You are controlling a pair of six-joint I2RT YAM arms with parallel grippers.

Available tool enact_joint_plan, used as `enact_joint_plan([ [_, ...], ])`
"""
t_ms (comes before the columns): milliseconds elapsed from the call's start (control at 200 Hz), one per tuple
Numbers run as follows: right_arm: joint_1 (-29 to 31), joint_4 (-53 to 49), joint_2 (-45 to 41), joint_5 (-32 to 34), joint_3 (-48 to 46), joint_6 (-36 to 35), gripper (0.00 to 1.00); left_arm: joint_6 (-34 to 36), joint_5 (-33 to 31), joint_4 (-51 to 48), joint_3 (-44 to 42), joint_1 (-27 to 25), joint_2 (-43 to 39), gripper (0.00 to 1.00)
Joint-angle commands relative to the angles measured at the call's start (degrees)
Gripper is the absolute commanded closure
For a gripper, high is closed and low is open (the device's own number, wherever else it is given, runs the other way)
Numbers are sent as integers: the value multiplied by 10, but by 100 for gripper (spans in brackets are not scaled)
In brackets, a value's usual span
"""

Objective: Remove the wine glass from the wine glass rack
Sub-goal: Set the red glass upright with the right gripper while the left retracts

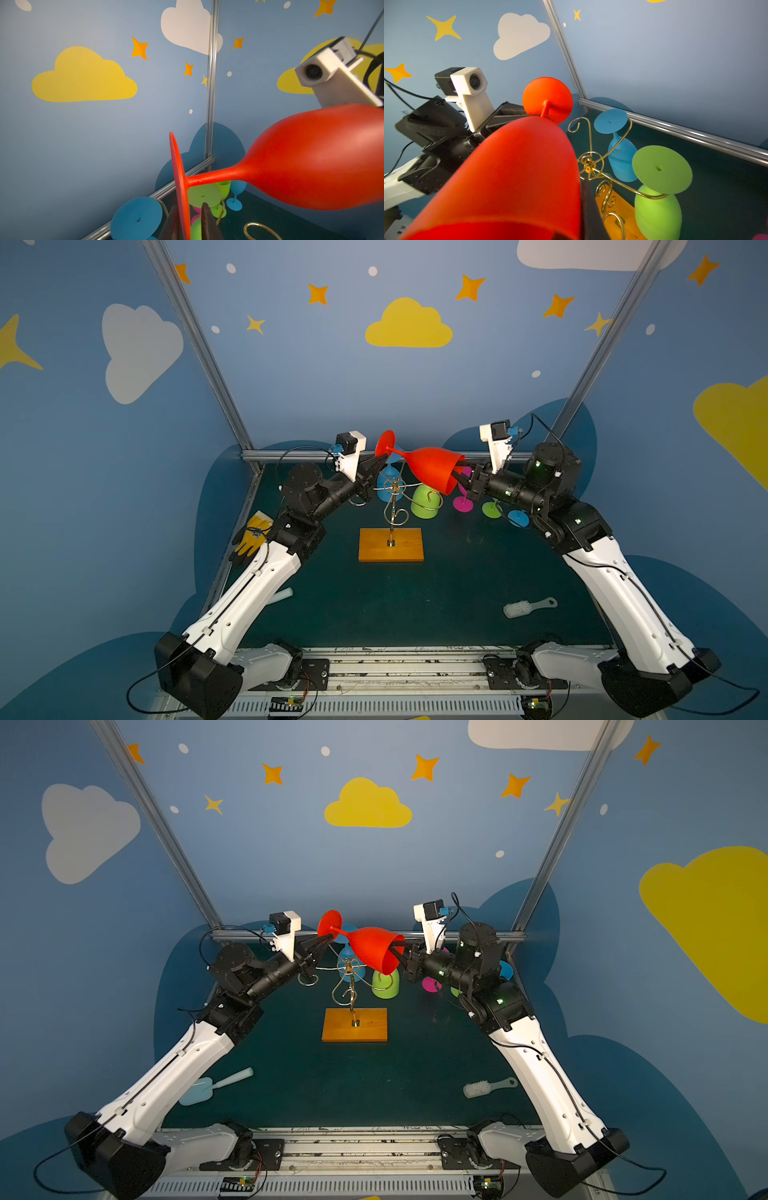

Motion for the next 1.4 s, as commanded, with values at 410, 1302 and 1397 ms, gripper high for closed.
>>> enact_joint_plan([
  [410,-103,-312,-110,230,98,-117,100,-53,-110,-35,-17,64,-67,22],
  [1302,-104,-436,157,331,55,-164,100,-105,-140,-82,-126,155,-207,13],
  [1397,-102,-435,207,333,80,-166,100,-102,-145,-86,-130,159,-219,12],
])
